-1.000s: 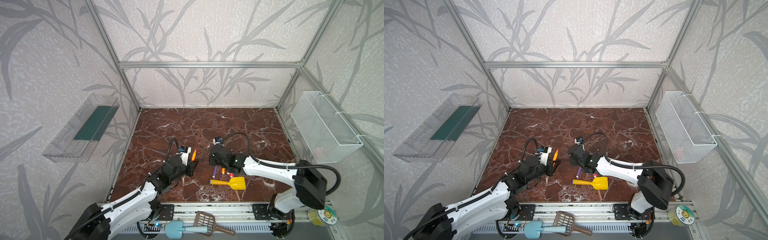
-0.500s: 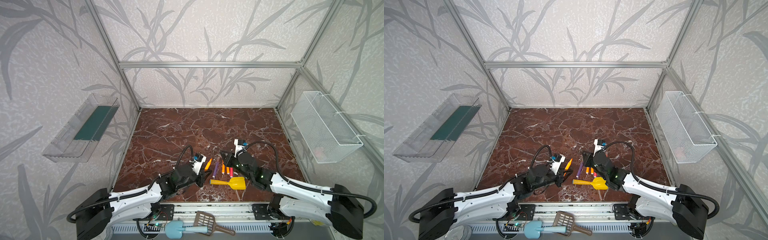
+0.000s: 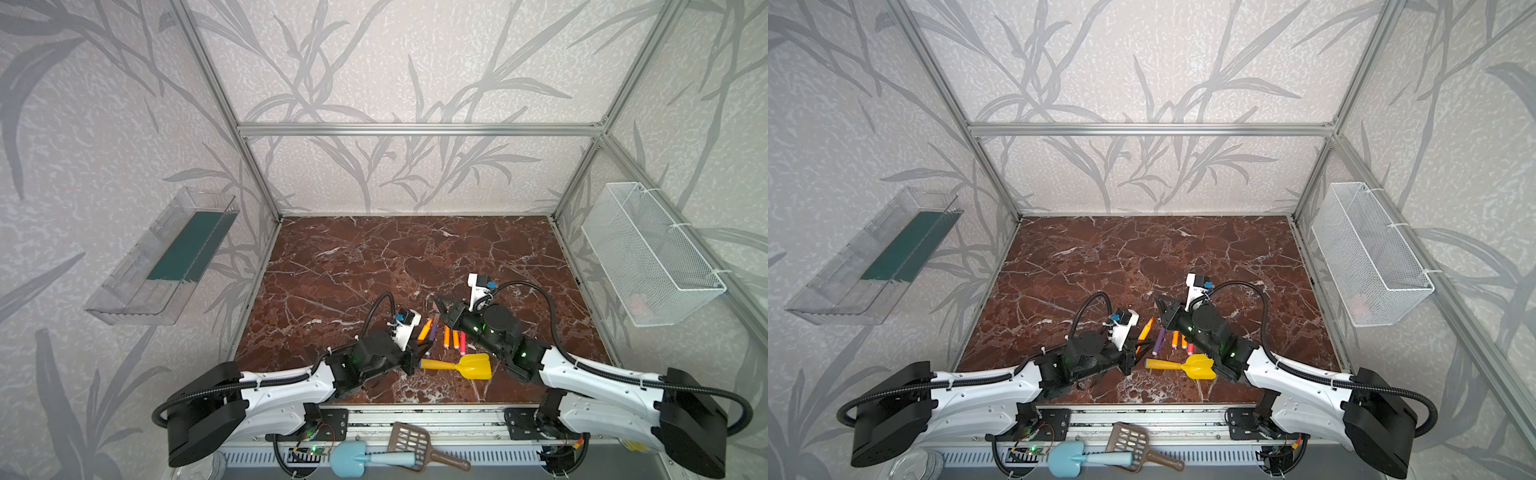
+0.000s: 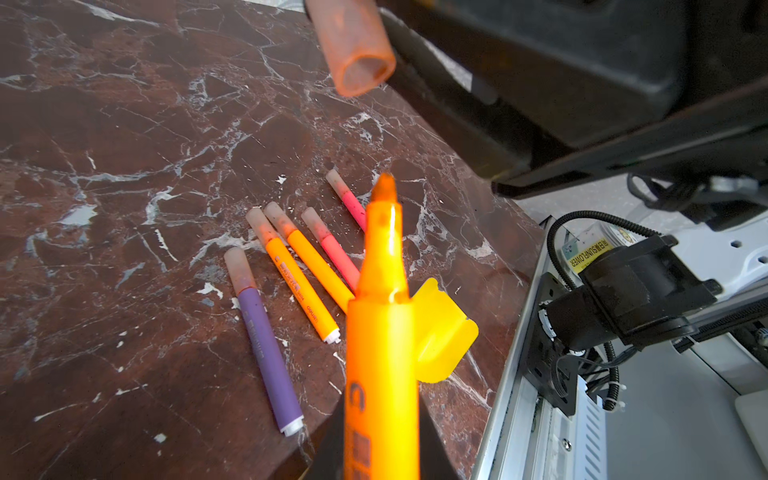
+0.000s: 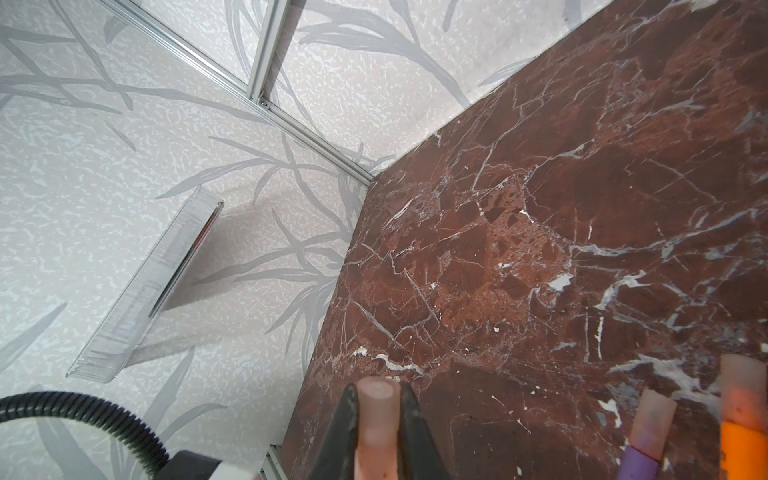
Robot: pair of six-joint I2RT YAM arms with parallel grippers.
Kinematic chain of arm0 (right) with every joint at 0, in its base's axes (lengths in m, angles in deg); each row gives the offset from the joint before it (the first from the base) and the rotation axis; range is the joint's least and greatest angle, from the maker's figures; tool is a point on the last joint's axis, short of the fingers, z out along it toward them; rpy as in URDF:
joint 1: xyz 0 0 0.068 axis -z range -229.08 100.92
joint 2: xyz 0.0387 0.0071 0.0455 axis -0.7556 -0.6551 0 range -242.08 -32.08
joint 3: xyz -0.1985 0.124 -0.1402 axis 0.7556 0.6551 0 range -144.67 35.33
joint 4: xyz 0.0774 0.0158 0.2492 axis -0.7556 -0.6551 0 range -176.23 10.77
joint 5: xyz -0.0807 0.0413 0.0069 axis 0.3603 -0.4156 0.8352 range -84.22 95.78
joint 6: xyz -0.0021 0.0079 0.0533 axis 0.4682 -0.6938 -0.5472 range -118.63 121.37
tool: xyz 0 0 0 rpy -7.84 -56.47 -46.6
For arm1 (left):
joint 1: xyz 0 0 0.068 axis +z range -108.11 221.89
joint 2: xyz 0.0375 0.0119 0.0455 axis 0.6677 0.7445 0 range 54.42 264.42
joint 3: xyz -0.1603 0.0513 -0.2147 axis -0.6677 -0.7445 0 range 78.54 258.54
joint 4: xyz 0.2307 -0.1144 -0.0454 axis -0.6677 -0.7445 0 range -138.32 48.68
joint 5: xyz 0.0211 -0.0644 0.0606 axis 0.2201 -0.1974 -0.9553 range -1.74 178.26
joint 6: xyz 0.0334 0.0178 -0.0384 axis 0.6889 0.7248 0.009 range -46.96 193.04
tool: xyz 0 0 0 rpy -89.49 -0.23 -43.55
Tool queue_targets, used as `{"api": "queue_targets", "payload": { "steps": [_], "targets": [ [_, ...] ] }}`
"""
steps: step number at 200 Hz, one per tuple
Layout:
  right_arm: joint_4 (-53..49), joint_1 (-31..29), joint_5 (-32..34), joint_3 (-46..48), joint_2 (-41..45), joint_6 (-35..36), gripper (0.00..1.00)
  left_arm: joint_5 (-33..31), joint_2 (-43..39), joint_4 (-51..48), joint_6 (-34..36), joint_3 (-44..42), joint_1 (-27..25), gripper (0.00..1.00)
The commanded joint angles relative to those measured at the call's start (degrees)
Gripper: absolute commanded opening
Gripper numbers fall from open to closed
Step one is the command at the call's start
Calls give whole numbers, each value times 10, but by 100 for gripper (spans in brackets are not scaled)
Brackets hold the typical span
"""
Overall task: Insert the pens into the pen caps
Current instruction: 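Bring the pink cap toward the orange marker held upright by the left gripper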
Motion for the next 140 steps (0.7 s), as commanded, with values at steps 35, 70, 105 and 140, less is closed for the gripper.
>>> {"api": "queue_targets", "payload": {
  "steps": [35,70,105,140],
  "targets": [
    [36,-23,7,3,-12,-2,0,-40,0,-1,-12,24,-2,0],
    [43,-28,6,3,-26,-2,0,-39,2,0,-15,24,-2,0],
    [40,-28,12,6,-27,-3,0,-42,-1,-3,-15,23,-2,0],
    [49,-40,7,12,-26,-1,0,-52,-1,-4,-21,21,-1,0]
  ]
}}
